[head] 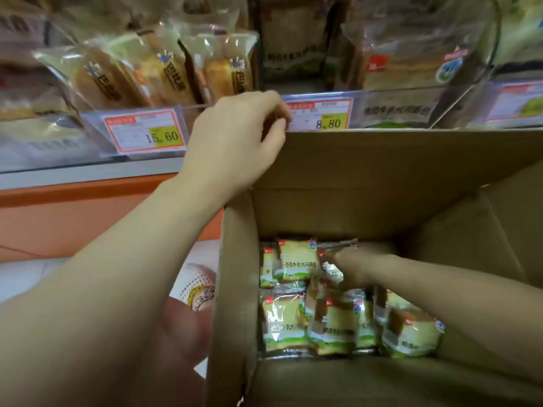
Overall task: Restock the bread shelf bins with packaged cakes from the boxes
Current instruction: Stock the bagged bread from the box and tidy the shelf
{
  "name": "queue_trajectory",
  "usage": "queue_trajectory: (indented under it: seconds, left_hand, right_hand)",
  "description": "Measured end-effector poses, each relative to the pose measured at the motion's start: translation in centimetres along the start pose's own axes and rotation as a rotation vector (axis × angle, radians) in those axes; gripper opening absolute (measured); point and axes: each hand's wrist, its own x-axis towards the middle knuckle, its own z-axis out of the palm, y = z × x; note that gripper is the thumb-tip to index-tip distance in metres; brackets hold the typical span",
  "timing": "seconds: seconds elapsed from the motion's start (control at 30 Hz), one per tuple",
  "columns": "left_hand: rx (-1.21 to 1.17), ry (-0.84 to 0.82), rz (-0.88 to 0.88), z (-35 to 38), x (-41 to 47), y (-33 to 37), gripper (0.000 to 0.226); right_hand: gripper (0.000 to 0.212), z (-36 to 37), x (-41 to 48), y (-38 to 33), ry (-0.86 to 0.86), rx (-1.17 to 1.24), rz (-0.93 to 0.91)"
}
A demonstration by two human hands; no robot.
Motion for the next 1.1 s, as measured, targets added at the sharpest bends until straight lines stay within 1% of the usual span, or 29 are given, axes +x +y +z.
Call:
queue_trajectory:
  seconds: [0.07, 0.1, 0.13, 0.17, 0.2, 0.27, 0.33, 0.37, 0.43, 0.5, 0.57, 0.67, 0.73, 0.8, 0.87, 0.93, 1.0, 1.03, 1.1]
  left_hand:
    - [-0.013, 0.003, 0.006, 0.2, -0.1, -0.2, 0.022]
    - [-0.017, 0.003, 0.009, 0.3, -0.1, -0.2, 0.022]
    - [-0.016, 0.004, 0.010, 0.4, -0.1, -0.2, 0.021]
    - [-0.015, 0.007, 0.010, 0.5, -0.2, -0.2, 0.020]
    - [-0.016, 0.009, 0.010, 0.5, -0.1, -0.3, 0.019]
    - [-0.013, 0.009, 0.009, 0.6, -0.1, -0.3, 0.019]
    - [-0.012, 0.009, 0.004, 0.6, -0.1, -0.2, 0.019]
    - [-0.012, 0.009, 0.000, 0.6, -0.1, -0.1, 0.018]
    - [-0.010, 0.006, -0.005, 0.6, -0.1, 0.0, 0.018]
    - [-0.003, 0.001, -0.011, 0.7, -0.1, 0.1, 0.018]
    - [0.006, -0.001, -0.018, 0.6, -0.1, 0.1, 0.018]
    - [0.029, -0.001, -0.011, 0.6, -0.2, 0.2, 0.017]
    - [0.049, -0.013, -0.009, 0.5, -0.2, 0.1, 0.015]
    - [0.043, -0.037, -0.017, 0.3, -0.3, 0.2, 0.015]
    - [0.022, -0.060, -0.028, -0.1, -0.4, 0.6, 0.016]
    - [0.019, -0.078, -0.006, -0.6, -0.8, 1.3, 0.020]
    - [-0.003, -0.137, 0.046, -1.3, -1.4, 2.2, 0.025]
    - [-0.034, -0.198, 0.074, -1.6, -1.8, 2.8, 0.029]
    - [-0.129, -0.397, 0.097, -2.4, -2.6, 4.2, 0.045]
  right_hand:
    - [0.091, 1.4, 1.5, -0.3, -0.099, 0.076, 0.003]
    - [0.101, 2.2, 2.2, -0.2, -0.142, 0.147, 0.005]
    - [0.105, 3.1, 3.0, 0.1, -0.166, 0.246, 0.021]
    - [0.104, 3.8, 3.6, 0.3, -0.173, 0.351, 0.043]
    - [0.098, 4.3, 3.8, 0.5, -0.162, 0.401, 0.057]
    - [0.077, 5.1, 3.9, 0.6, -0.123, 0.335, 0.036]
    - [0.065, 5.9, 3.4, 0.4, -0.108, 0.219, -0.057]
    - [0.065, 6.3, 3.1, 0.3, -0.093, 0.137, -0.109]
    - [0.073, 7.4, 2.7, 0.1, -0.049, 0.000, -0.173]
    - [0.076, 7.8, 2.4, -0.1, -0.063, -0.013, -0.177]
    - [0.070, 6.9, 1.7, -0.6, -0.084, -0.038, -0.164]
    - [0.063, 4.0, 0.0, -1.1, -0.037, -0.080, -0.166]
    - [0.054, 1.6, -1.7, -1.2, 0.014, -0.059, -0.174]
    - [0.048, -0.9, -4.0, -1.3, 0.101, 0.001, -0.180]
    - [0.047, -3.3, -6.6, -1.4, 0.212, 0.050, -0.201]
    - [0.049, -5.3, -9.4, -1.4, 0.286, 0.092, -0.213]
    - [0.054, -7.0, -12.2, -1.3, 0.359, 0.152, -0.216]
    - [0.057, -7.7, -13.7, -1.3, 0.395, 0.192, -0.220]
    - [0.059, -8.8, -16.2, -1.2, 0.470, 0.277, -0.232]
